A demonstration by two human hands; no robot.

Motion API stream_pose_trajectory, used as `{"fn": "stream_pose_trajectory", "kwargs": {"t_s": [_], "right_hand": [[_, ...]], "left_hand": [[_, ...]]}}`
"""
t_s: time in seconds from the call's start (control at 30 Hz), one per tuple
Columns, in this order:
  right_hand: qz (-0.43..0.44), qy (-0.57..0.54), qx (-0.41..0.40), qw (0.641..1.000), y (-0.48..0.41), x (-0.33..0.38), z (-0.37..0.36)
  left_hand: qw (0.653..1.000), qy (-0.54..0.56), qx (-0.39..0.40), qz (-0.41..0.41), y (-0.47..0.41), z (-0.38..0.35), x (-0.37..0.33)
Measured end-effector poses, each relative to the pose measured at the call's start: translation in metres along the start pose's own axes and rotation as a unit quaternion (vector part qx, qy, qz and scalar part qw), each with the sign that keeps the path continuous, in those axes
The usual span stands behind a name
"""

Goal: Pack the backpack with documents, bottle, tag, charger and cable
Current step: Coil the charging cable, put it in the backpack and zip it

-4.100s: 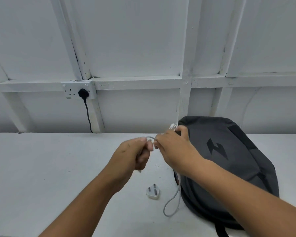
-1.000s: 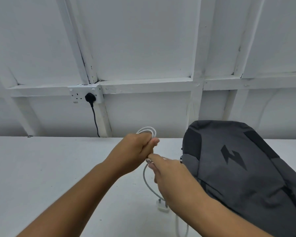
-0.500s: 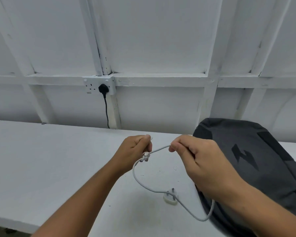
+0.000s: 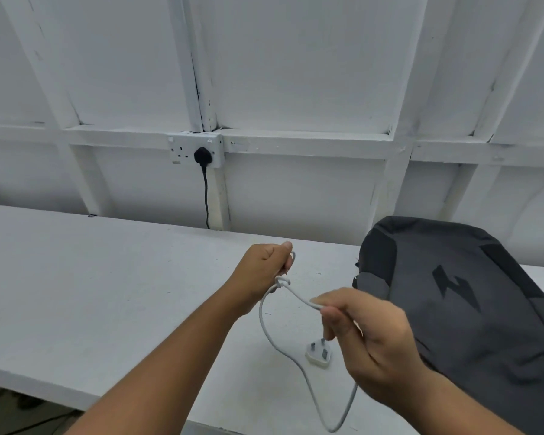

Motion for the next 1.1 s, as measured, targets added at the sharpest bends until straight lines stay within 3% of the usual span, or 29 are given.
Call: {"fn": "stream_pose_trajectory", "kwargs": {"t_s": [0.1,0.17,0.27,0.43,0.5,0.6,0.87,1.1], "right_hand": [[0.013,0.016,0.008,1.000,0.008,-0.004,-0.003],[-0.013,0.057,0.056,0.997,0.001,-0.014,-0.007],[-0.114,0.141,0.183,0.966,-0.004,-0.035,-0.022],[-0.274,0.054,0.266,0.922,-0.001,-0.040,-0.040],[-0.300,0.042,0.251,0.919,-0.005,-0.035,-0.047],[-0.248,0.116,0.215,0.937,-0.012,-0.028,-0.047],[-0.205,0.142,0.246,0.937,-0.009,-0.017,-0.037],[-0.227,0.120,0.124,0.959,-0.008,-0.026,-0.018]], "left_hand": [[1.000,-0.020,-0.024,-0.004,0.002,-0.003,0.000],[0.999,-0.006,-0.047,-0.001,0.003,-0.007,-0.001],[0.994,-0.010,-0.113,-0.006,0.004,-0.009,-0.005],[0.980,-0.072,-0.176,-0.054,0.008,-0.012,-0.015],[0.979,-0.076,-0.178,-0.061,0.009,-0.016,-0.014],[0.980,-0.064,-0.178,-0.060,0.010,-0.017,-0.009],[0.984,0.004,-0.179,0.012,0.015,-0.017,-0.001],[0.991,0.031,-0.120,0.059,0.017,-0.027,-0.012]]}}
Point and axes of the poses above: each hand's wrist, its own y-axis away from the middle knuckle, its own z-axis out of the back of the hand, x = y × z, the point moved 5 cm from there along -y, towards the middle knuckle, and after that the axes turned 15 degrees about y, right-handed, at the moved point
